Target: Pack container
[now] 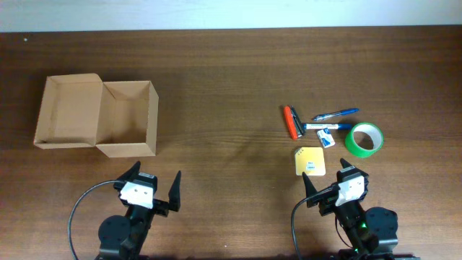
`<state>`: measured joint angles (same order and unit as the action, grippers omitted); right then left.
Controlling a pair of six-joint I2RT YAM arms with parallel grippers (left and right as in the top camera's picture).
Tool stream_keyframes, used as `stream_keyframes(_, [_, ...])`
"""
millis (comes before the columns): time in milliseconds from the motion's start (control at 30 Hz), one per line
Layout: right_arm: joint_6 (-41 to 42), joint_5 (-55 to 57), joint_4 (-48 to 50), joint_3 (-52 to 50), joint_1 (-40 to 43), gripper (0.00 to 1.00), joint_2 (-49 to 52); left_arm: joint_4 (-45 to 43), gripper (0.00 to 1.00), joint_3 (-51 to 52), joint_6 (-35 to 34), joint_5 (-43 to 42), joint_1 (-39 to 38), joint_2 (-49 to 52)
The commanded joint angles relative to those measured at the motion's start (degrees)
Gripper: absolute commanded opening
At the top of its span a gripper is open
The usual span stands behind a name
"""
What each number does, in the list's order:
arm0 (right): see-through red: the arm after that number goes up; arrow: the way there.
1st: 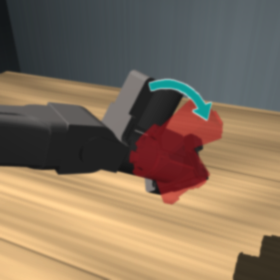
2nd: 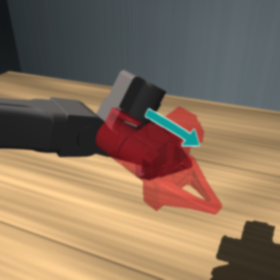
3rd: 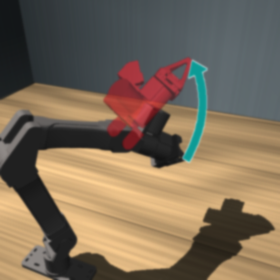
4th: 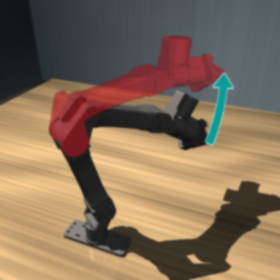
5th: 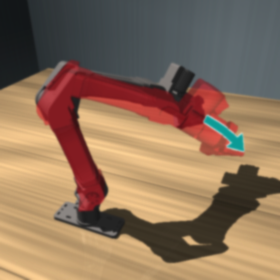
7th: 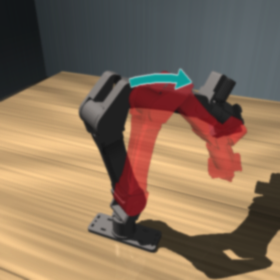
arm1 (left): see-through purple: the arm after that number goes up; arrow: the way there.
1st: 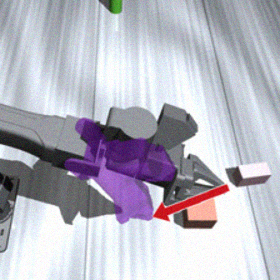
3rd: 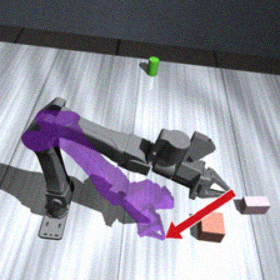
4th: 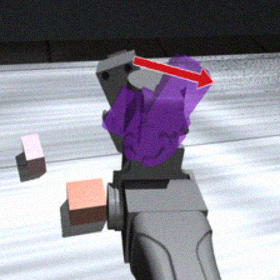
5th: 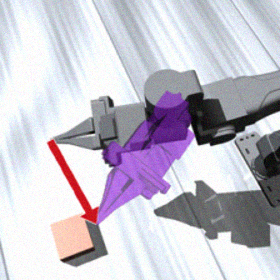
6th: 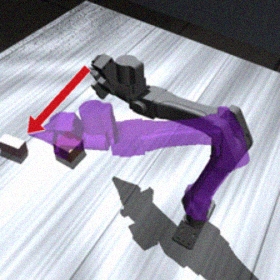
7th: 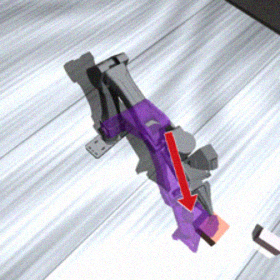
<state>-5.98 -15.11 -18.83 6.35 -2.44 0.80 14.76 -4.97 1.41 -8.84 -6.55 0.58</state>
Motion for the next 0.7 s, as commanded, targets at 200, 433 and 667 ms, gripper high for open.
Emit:
stream_keyframes(200, [0.4, 0.3, 0.2, -0.6, -0.2, 0.99, -0.6, -1.9, 1.00, -0.4, -5.5, -14.9, 0.3, -0.3])
stream_keyframes(433, [0.4, 0.3, 0.2, -0.6, -0.2, 0.99, -0.6, -2.0, 1.00, -5.1, -13.7, -8.6, 0.3, 1.0])
stream_keyframes(667, [0.4, 0.3, 0.2, -0.6, -0.2, 0.99, -0.6, -1.9, 0.99, -14.1, -13.7, -7.8, 0.3, 12.0])
